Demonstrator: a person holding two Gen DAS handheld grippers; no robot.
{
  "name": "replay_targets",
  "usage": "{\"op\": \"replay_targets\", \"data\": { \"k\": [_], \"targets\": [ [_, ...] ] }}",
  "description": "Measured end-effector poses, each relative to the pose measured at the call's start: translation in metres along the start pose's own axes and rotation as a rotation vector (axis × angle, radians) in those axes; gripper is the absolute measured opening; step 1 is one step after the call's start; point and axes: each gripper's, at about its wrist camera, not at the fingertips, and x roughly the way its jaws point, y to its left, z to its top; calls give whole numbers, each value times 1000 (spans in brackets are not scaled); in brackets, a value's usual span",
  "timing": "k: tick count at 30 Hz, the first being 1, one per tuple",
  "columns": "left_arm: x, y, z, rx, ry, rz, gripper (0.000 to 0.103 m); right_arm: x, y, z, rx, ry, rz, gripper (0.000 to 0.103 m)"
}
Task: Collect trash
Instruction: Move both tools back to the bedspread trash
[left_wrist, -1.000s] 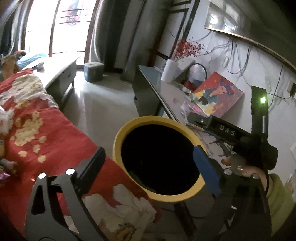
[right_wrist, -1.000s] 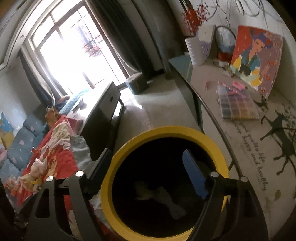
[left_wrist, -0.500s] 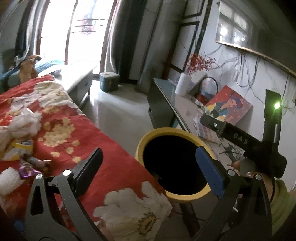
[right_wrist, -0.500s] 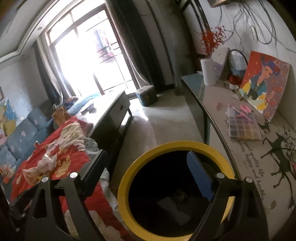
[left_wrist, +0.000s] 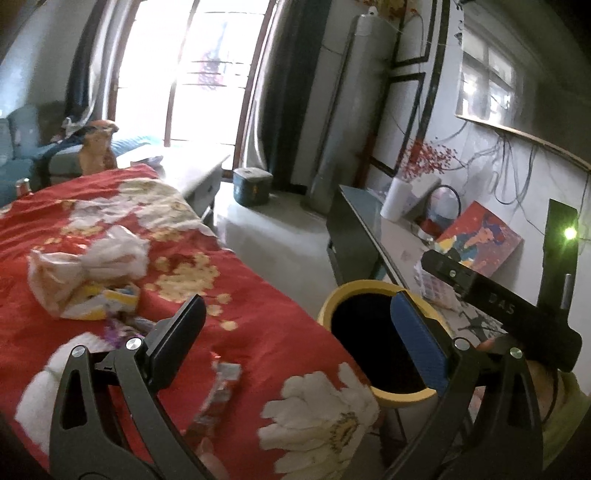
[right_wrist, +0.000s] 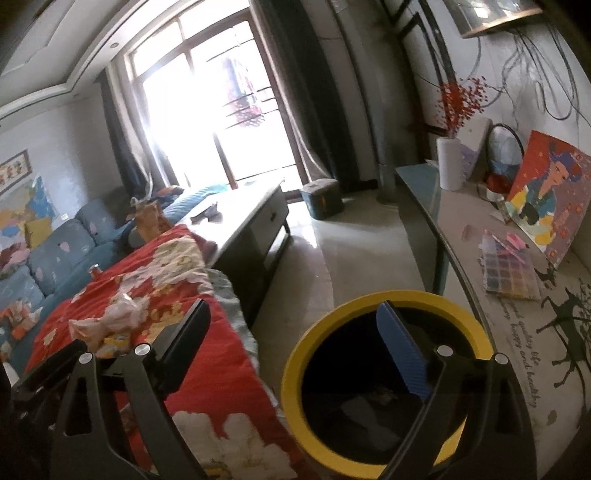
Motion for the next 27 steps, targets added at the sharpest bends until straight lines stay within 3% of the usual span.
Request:
{"op": "replay_targets", "data": {
  "k": [27],
  "targets": [
    [-64, 85, -7, -91, -75, 167, 92, -8, 111, -24, -175, 49, 182, 92]
  ]
}}
